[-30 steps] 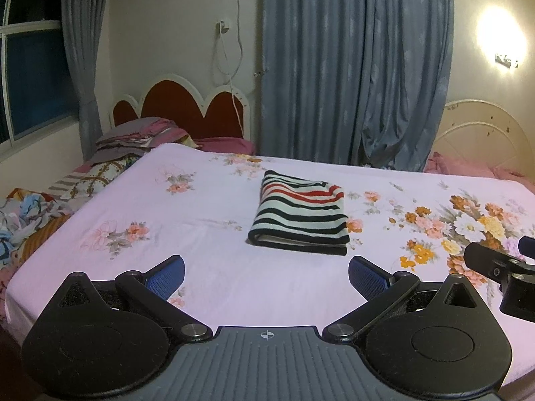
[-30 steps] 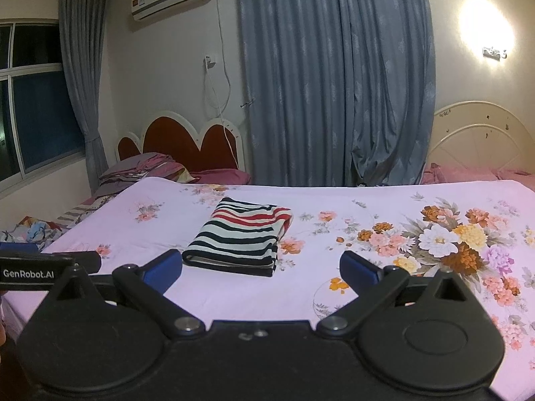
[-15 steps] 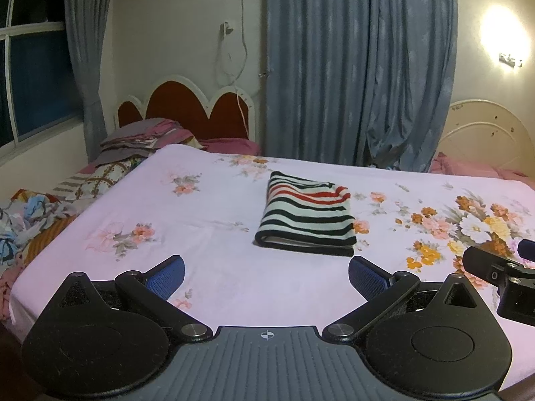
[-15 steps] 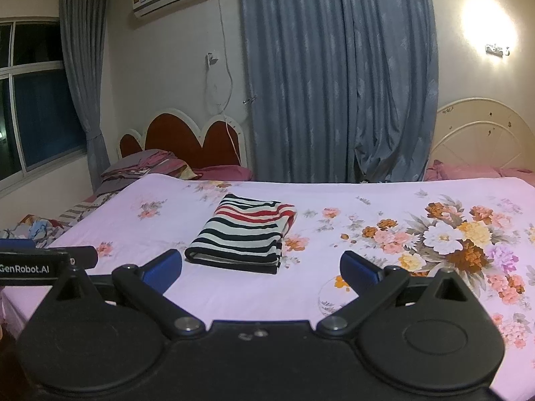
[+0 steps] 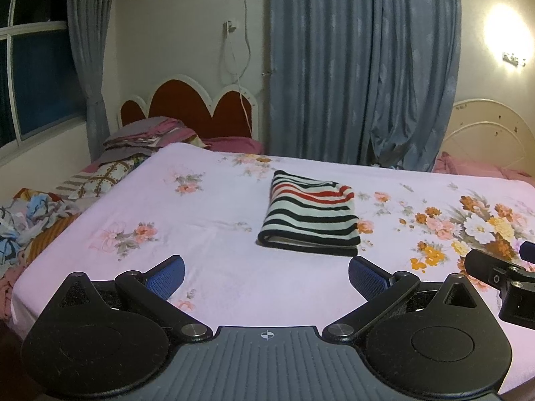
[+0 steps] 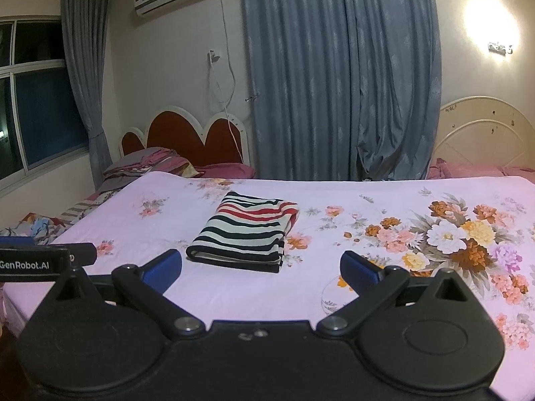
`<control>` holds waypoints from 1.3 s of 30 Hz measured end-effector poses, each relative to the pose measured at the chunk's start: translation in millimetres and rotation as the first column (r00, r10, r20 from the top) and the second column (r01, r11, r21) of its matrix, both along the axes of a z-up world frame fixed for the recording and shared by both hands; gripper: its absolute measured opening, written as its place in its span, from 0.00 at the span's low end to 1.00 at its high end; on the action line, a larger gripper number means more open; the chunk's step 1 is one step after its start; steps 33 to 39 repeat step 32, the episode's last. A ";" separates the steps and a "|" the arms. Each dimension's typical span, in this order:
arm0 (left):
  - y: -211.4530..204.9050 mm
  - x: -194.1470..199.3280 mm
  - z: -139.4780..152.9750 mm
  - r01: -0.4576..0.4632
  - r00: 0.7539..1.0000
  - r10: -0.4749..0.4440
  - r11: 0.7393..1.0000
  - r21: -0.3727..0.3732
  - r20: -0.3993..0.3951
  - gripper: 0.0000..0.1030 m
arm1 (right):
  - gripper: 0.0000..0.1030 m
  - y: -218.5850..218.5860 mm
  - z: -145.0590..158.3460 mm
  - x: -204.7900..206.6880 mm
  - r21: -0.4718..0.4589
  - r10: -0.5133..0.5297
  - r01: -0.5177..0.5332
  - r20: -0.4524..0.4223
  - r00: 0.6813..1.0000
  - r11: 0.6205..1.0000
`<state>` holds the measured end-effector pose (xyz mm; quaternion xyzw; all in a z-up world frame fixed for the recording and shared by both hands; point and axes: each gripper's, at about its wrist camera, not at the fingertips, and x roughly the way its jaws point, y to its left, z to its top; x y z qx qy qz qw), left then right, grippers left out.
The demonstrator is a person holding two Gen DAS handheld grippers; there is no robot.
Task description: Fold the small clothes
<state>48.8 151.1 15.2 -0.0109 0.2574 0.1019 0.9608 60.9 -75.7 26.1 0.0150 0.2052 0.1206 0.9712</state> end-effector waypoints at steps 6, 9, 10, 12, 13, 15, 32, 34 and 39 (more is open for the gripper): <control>-3.0 0.8 -0.9 0.005 1.000 -0.005 1.000 0.002 0.001 1.00 | 0.98 0.1 -3.5 1.5 0.002 -0.006 0.006 -0.007 1.000 1.000; -3.9 0.8 -1.0 0.004 1.000 -0.004 1.000 0.002 -0.001 1.00 | 0.98 -0.2 -2.8 4.3 0.002 -0.007 0.007 -0.010 1.000 1.000; -4.3 1.6 -1.4 0.004 1.000 -0.004 1.000 0.002 -0.003 1.00 | 0.98 -0.3 -2.9 4.5 0.003 -0.006 0.006 -0.010 1.000 1.000; -4.9 2.1 -1.5 0.005 1.000 -0.005 1.000 0.003 -0.005 1.00 | 0.98 -0.1 -2.8 4.4 0.003 -0.007 0.007 -0.010 1.000 1.000; -5.6 2.7 -1.8 0.006 1.000 -0.006 1.000 0.003 -0.006 1.00 | 0.98 -0.3 -3.2 5.0 0.004 -0.008 0.008 -0.011 1.000 1.000; -6.7 4.2 -2.4 0.006 1.000 -0.006 1.000 0.004 -0.007 1.00 | 0.98 0.1 -4.4 5.2 0.003 -0.008 0.008 -0.014 1.000 1.000; 0.1 54.2 -23.9 0.046 0.996 -0.047 0.999 -0.020 -0.074 1.00 | 0.98 -4.1 -24.3 35.2 0.007 -0.043 0.044 -0.079 0.996 0.999; 0.1 54.2 -23.9 0.046 0.996 -0.047 0.999 -0.020 -0.074 1.00 | 0.98 -4.1 -24.3 35.2 0.007 -0.043 0.044 -0.079 0.996 0.999; 0.1 54.2 -23.9 0.046 0.996 -0.047 0.999 -0.020 -0.074 1.00 | 0.98 -4.1 -24.3 35.2 0.007 -0.043 0.044 -0.079 0.996 0.999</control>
